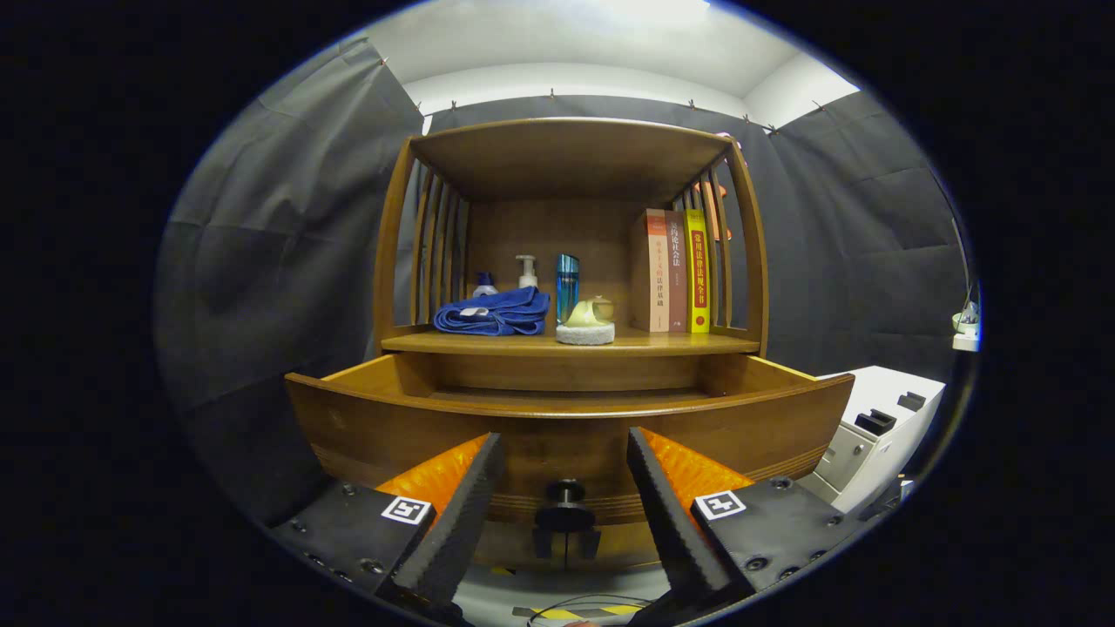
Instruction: Pull open the drawer, take out the items inside it, and place them on the countertop above the cabinet.
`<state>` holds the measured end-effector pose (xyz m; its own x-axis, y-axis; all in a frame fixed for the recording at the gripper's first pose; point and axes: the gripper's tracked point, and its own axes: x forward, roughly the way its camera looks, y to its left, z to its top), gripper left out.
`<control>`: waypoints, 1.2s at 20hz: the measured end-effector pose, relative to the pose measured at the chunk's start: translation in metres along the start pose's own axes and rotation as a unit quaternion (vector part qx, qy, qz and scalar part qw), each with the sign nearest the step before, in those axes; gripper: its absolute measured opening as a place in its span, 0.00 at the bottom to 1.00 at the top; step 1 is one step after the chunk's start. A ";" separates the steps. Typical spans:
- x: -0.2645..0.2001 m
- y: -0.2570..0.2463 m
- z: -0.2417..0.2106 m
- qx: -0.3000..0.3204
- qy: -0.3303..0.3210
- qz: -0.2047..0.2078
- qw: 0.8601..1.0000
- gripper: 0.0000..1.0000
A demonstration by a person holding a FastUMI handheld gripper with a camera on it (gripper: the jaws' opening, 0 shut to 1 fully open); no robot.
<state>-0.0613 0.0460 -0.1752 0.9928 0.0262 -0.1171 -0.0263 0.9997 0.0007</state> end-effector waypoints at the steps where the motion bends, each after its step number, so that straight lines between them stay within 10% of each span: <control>1: 0.001 0.001 -0.002 0.002 0.001 0.000 1.000 0.95; 24: 0.089 0.001 -0.016 -0.028 0.028 -0.012 0.999 0.97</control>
<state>0.0252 0.0494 -0.2012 0.9850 0.0012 -0.1727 -0.0113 0.9983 -0.0578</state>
